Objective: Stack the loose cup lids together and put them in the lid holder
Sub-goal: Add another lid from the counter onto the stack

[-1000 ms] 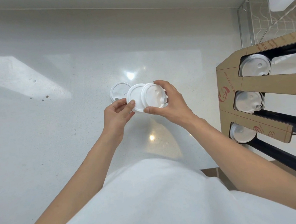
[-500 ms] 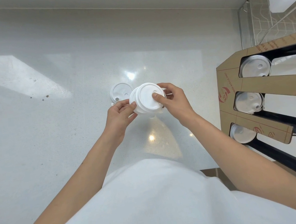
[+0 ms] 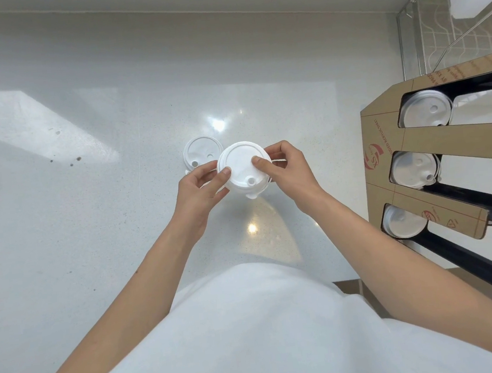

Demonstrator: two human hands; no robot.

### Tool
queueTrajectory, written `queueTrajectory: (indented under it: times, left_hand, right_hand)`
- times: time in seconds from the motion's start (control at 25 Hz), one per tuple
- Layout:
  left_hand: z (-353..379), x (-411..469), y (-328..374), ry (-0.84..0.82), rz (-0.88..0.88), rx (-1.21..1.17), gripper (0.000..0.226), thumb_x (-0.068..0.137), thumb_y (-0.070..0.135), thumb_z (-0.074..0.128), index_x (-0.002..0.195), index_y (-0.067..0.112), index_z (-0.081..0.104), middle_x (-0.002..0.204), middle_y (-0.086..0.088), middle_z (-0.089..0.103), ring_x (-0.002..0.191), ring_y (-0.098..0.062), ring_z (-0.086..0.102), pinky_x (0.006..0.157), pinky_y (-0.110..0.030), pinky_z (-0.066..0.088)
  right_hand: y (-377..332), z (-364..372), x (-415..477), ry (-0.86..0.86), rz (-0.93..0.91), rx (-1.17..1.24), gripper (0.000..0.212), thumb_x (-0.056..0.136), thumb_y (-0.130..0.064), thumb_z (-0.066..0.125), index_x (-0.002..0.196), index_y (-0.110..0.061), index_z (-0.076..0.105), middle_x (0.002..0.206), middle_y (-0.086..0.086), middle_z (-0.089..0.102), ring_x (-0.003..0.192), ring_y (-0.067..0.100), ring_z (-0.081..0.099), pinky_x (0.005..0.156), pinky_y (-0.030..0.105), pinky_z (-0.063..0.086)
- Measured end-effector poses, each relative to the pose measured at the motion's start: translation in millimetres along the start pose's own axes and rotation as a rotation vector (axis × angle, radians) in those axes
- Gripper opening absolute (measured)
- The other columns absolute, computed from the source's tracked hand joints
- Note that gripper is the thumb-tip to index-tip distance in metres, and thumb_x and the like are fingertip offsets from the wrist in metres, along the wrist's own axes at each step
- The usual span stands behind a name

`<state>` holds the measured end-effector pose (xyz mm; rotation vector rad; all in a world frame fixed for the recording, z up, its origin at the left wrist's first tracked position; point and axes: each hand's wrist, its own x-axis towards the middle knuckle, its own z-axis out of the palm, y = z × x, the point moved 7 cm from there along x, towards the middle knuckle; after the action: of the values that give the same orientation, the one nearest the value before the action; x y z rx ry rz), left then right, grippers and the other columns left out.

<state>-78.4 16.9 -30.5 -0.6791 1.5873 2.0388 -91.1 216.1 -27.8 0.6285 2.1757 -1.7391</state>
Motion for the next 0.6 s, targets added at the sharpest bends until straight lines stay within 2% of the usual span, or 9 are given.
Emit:
queueTrajectory:
  times: [0.24,0.44,0.6]
  left_hand:
    - [-4.1,-0.6,-2.8,0.025,0.002,0.022,0.037,0.097,0.024,0.065,0.128,0.003,0.064,0.129,-0.016,0.067,0.116,-0.029,0.068,0.092,-0.034,0.059]
    - [-6.1,0.8,-0.9,0.093,0.015,0.035,0.037,0.095,0.029,0.066,0.120,0.001,0.067,0.103,-0.004,0.074,0.097,-0.023,0.074,0.073,-0.025,0.060]
    - [-5.5,2.3,-0.2,0.115,0.020,0.068,0.037,0.096,0.031,0.066,0.118,0.002,0.069,0.109,-0.011,0.074,0.101,-0.026,0.073,0.078,-0.030,0.062]
  right_hand:
    - [-4.8,2.0,-1.8,-0.133,-0.001,0.076,0.039,0.079,-0.023,0.083,0.113,-0.019,0.065,0.112,0.000,0.068,0.098,0.018,0.069,0.074,0.024,0.055]
    - [-5.5,5.2,-5.4,-0.185,0.003,0.074,0.054,0.075,-0.020,0.087,0.121,-0.026,0.060,0.113,-0.001,0.062,0.099,0.016,0.063,0.081,0.026,0.054]
    - [-6.9,5.0,-6.7,-0.196,-0.004,0.069,0.059,0.072,-0.018,0.088,0.124,-0.024,0.060,0.112,-0.001,0.062,0.100,0.016,0.063,0.081,0.028,0.054]
